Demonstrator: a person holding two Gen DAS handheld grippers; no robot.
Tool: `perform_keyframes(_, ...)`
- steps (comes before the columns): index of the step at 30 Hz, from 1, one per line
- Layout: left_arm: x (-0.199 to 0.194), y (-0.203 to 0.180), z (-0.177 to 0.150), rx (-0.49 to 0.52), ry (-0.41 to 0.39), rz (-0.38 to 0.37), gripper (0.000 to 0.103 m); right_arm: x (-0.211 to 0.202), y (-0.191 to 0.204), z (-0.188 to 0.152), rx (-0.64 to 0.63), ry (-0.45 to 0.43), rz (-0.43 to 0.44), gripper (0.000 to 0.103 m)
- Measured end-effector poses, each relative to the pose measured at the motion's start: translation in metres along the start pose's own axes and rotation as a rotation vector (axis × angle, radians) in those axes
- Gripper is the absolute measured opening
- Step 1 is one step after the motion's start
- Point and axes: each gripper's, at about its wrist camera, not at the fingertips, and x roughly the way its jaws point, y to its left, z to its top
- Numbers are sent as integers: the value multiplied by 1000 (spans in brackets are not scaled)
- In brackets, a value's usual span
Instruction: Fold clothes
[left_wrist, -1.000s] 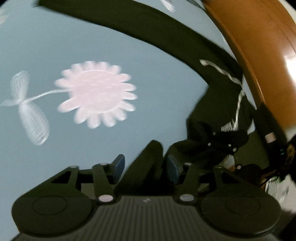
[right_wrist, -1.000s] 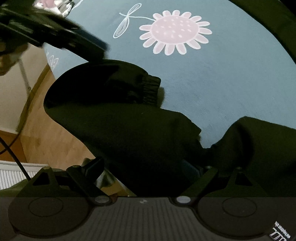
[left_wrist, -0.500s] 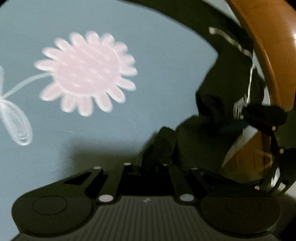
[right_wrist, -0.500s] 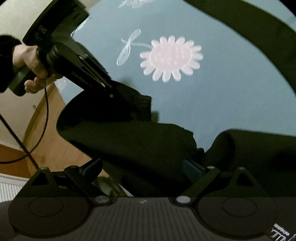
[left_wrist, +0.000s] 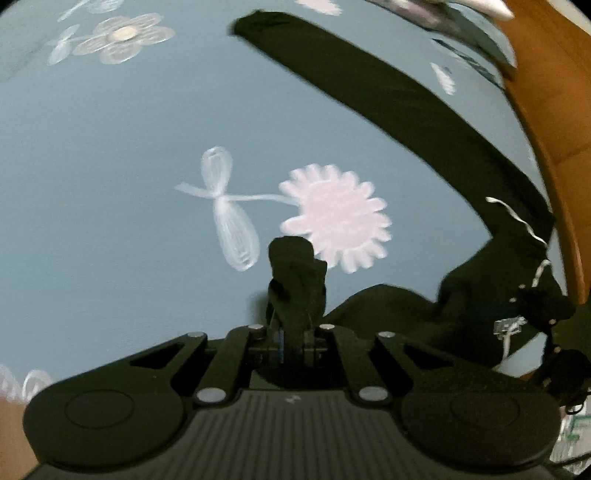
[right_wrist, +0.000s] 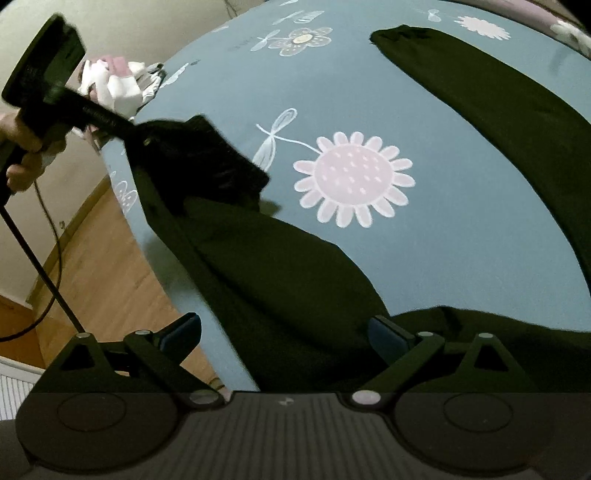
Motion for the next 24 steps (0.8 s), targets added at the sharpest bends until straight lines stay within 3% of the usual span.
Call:
perform_keyframes(6,4,38,-33,-86,70,50,5,8,7,4,-22,14,-7,99)
perform_keyframes(10,16,51,-50,-117,130,67,14,16,9,7,-37,37,-11,99)
perform_keyframes(12,18,55,-56,-130,146,82,25,19,10,9,-42,42,-13,99)
perform_keyframes(13,16,58,-57,-132,145,93,34,19,10,10,-44,40,-12,99)
perform_keyframes(15,9,62,-58,-132,129,106,43,20,12,12,-46,37,-11,99)
perform_keyframes(20,-7,61,-46,-78,51,111,43,22,13,18,-47,25,-7,99)
perform_keyframes(24,19,48,-19,59,16,75,43,24,10,24,-34,3,-15,99)
